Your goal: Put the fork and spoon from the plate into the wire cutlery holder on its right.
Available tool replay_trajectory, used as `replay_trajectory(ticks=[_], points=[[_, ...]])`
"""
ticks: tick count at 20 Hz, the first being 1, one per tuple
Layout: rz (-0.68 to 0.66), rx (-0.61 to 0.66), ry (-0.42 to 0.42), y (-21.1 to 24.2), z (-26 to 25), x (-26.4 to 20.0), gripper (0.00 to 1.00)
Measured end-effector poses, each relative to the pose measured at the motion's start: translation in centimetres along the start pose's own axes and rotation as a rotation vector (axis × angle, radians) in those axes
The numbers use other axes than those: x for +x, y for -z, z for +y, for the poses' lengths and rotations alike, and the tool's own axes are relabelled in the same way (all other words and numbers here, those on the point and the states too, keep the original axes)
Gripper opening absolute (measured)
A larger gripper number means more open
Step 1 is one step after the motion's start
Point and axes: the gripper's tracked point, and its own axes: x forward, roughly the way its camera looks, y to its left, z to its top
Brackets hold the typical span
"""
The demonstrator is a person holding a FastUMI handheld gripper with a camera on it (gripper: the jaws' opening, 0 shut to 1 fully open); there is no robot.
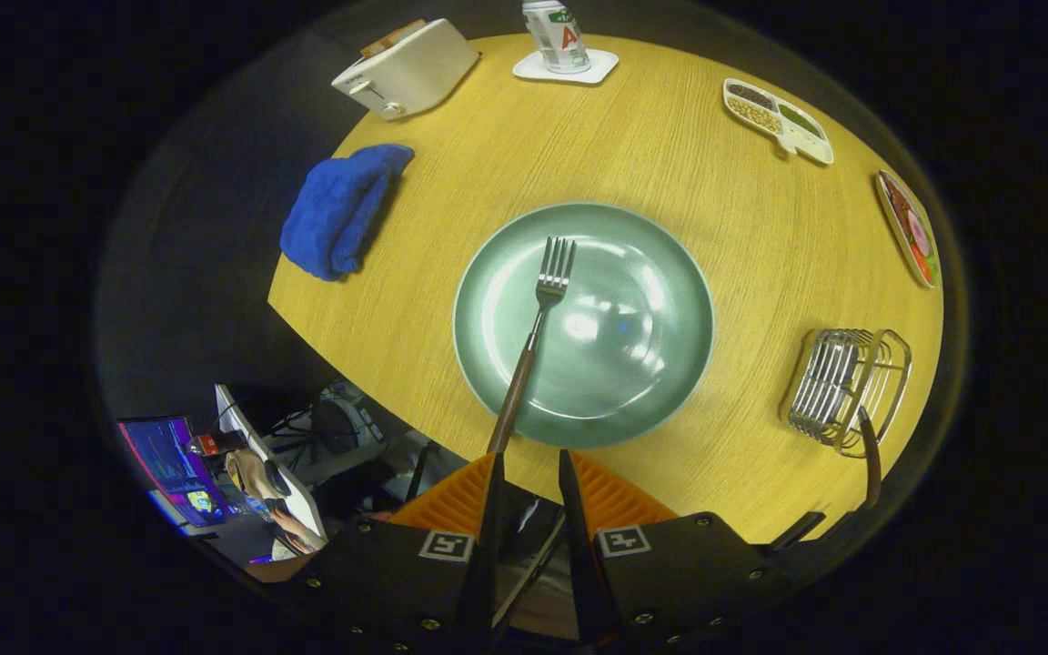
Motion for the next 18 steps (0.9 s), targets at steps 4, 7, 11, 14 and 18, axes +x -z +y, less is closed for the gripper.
replay_trajectory(ticks=[4,7,11,14,18], points=[[0.012,0.013,-0.014,-1.2,1.1,2.3,0.35],[0.015,0.006,0.011,-1.9,1.2,3.6,0.35],[0.036,-0.004,0.036,-2.2,1.3,5.3,0.35],[0.049,-0.028,0.058,-2.1,1.0,6.4,0.35],[0.073,-0.052,0.094,-1.5,-0.6,7.0,0.35]])
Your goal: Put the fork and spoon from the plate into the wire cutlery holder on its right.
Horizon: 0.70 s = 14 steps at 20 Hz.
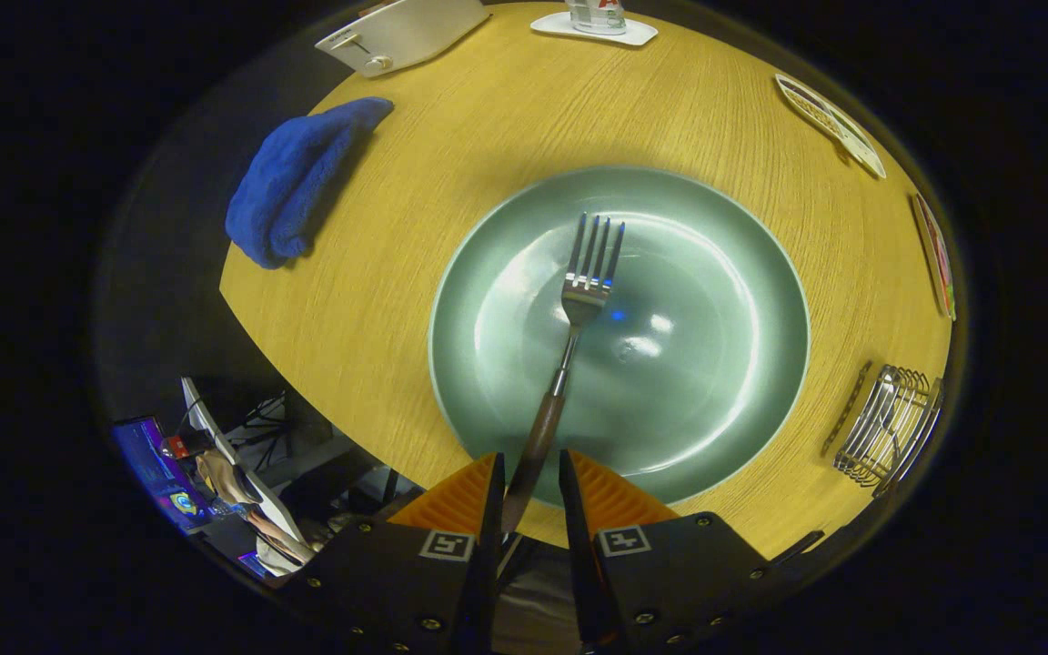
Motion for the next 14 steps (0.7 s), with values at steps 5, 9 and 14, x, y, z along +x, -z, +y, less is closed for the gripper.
replay_trajectory(ticks=[5,9,14], points=[[0.007,-0.001,0.038,0.1,-2.4,-0.1,0.35],[0.036,-0.03,0.059,1.2,-3.6,0.0,0.35],[0.051,-0.061,0.079,1.7,-4.3,0.4,0.13]])
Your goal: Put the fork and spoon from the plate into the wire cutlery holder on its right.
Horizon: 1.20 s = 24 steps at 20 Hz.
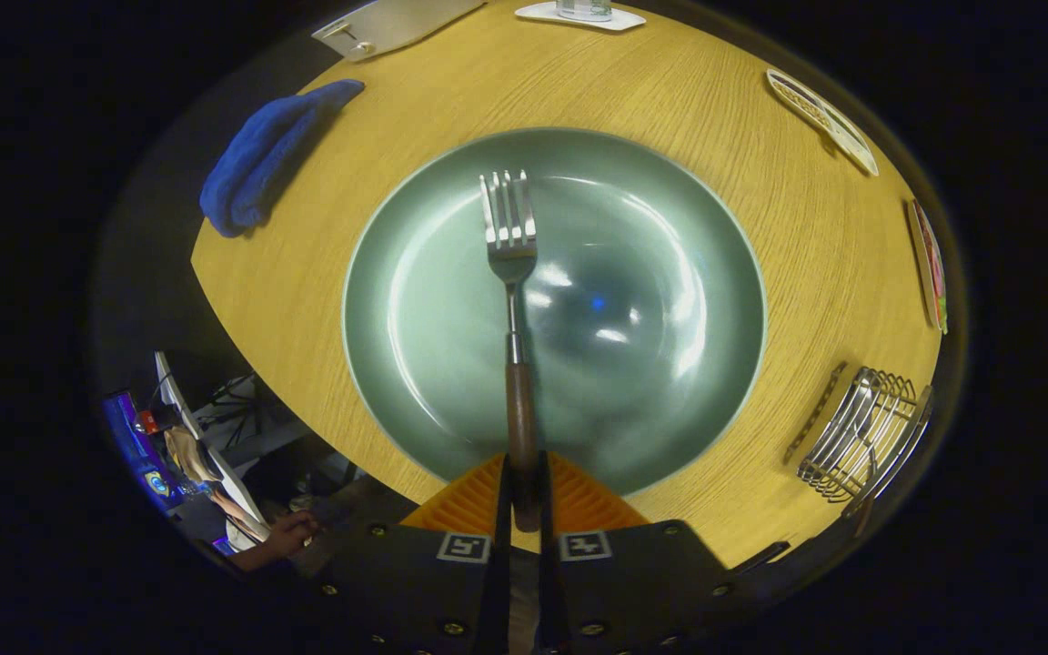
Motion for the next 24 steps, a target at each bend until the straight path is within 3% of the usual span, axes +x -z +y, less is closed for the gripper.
replay_trajectory(ticks=[1,4,9,13,24], points=[[-0.001,-0.011,0.01,0.1,-0.3,0.1,0.15],[-0.003,-0.066,0.035,0.3,-0.9,-0.4,0.04],[-0.081,-0.083,-0.005,-0.6,-0.8,-3.0,0.04],[-0.04,-0.1,-0.041,0.6,-2.5,-6.9,0.04],[0.123,-0.137,0.083,8.8,-12.1,-16.4,0.04]])
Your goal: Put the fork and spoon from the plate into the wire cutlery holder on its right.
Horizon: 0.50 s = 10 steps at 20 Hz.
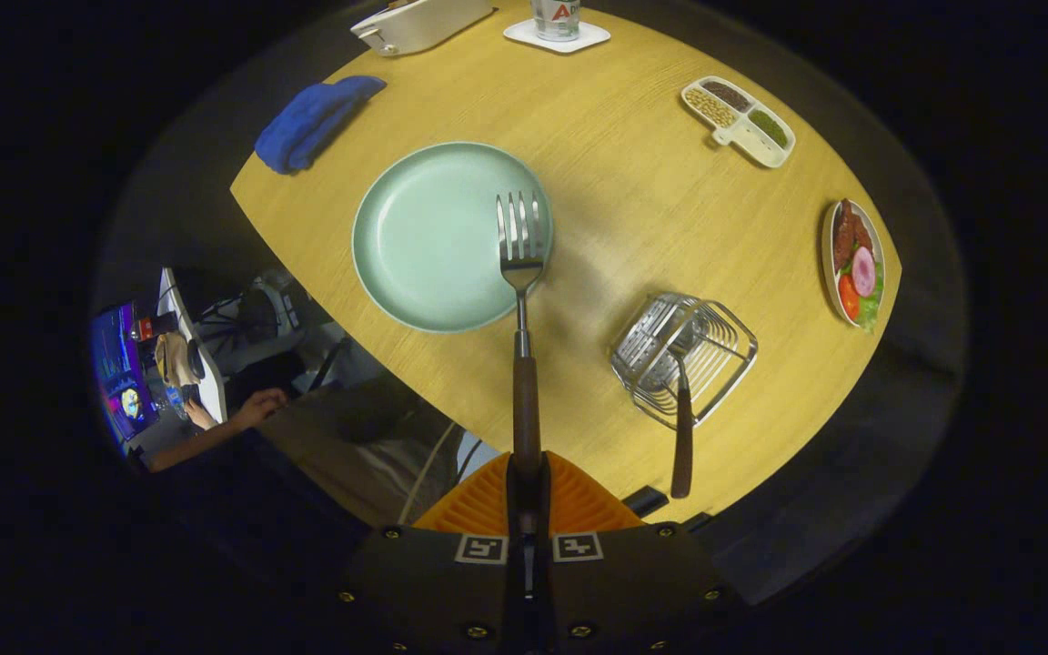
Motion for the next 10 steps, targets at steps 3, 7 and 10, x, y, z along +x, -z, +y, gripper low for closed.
replay_trajectory(ticks=[3,7,10], points=[[0.028,0.03,0.005,2.4,-2.0,-1.3,0.04],[0.056,0.076,0.012,4.8,-4.6,-2.3,0.04],[0.083,0.121,0.003,6.5,-5.9,-2.8,0.04]])
